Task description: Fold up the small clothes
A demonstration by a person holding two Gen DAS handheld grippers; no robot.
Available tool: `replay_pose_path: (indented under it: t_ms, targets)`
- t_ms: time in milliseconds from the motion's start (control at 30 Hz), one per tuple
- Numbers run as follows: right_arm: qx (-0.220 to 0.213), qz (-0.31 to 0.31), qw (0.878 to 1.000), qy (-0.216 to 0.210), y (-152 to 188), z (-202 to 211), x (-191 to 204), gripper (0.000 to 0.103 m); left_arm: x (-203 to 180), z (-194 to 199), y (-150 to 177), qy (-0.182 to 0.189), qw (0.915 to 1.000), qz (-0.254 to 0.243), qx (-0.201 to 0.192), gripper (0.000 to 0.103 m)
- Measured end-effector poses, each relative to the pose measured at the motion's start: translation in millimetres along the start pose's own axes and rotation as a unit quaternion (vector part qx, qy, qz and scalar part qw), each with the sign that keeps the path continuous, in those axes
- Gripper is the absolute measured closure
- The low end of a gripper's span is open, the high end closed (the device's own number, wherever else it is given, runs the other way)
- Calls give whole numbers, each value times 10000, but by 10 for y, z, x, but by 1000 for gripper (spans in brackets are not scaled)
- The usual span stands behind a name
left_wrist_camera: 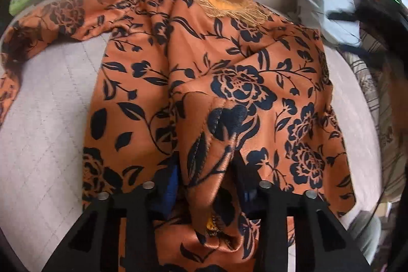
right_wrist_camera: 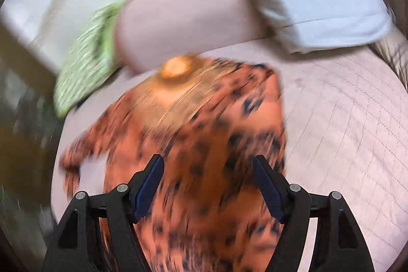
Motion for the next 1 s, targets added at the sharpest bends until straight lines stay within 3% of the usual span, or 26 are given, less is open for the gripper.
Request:
replay_pose_path:
  t_ms: [67,100,133,167,200,233,267,300,400,467,567,600,667,733,767,800,833,900,933,1000]
  targets:
    - [137,-7,9957,920,-298,-311,-229,32,-4,18,-19,35,10000,35,-53,79]
    - [223,49,9909,1328,-352,-400,-326,32,17,29,-33,67,9999,103,-44,90]
    - [331,51,9843,1731,-384,-499,-461,39,41,41,-52,148,9997,213,-10,95]
    - [461,-113,9822,1818,-340,-561,-578,49,78,85,-39,231,9993,308,0,96]
    - [630,-349,9836,1655,-294,-678,-614,52,136,156,-31,364,9983,448,-2,97]
    - [770,-457,9848,1487,-243,-773,-636,65,194,245,-16,552,9968,574,10,97]
    - [840,-448,9848,1452,-215,-801,-656,91,226,381,51,762,9950,650,-1,98]
    - [851,-480,9853,1403,-183,-775,-641,95,253,486,47,977,9924,749,-22,98]
    - [336,-29,9914,1267,-323,-474,-278,95,411,836,-17,1236,9872,956,-311,98]
    - [-72,264,9935,1107,-462,-240,71,95,567,877,-54,1012,9879,1086,-450,98]
    - [-131,675,9919,1066,-634,-376,474,95,758,537,55,543,9910,1220,90,97]
    - [-39,837,9906,1082,-640,-534,560,94,797,372,113,384,9911,1229,332,96]
    - [240,1233,9857,1125,-560,-892,601,82,845,63,237,-31,9901,1141,819,92]
    - [728,1191,9859,926,-304,-1187,623,74,837,33,222,6,9903,1111,838,89]
    - [739,1132,9882,722,-244,-1160,669,75,829,101,143,129,9916,1102,658,87]
    - [531,1103,9915,446,-162,-981,711,76,831,177,72,232,9919,1159,458,76]
    - [351,1153,9920,362,-109,-788,732,74,838,254,19,304,9918,1216,256,57]
    - [-151,1281,9916,96,137,-203,747,42,868,405,-44,277,9915,1263,-107,32]
    - [-371,1293,9909,-30,251,33,724,21,900,434,-43,195,9915,1273,-168,34]
    - [-534,1192,9910,-278,655,449,577,16,963,464,10,79,9908,1335,-200,34]
Point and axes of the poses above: each gripper's, at about its wrist camera, not at the fingertips, and z roughly against the way its jaws point, x to its left, y to its underside, the point moved 10 cm from there along -z, roughly the way its jaws point, and after that the axes turned 11 degrees about z, right-handed, at the moved point
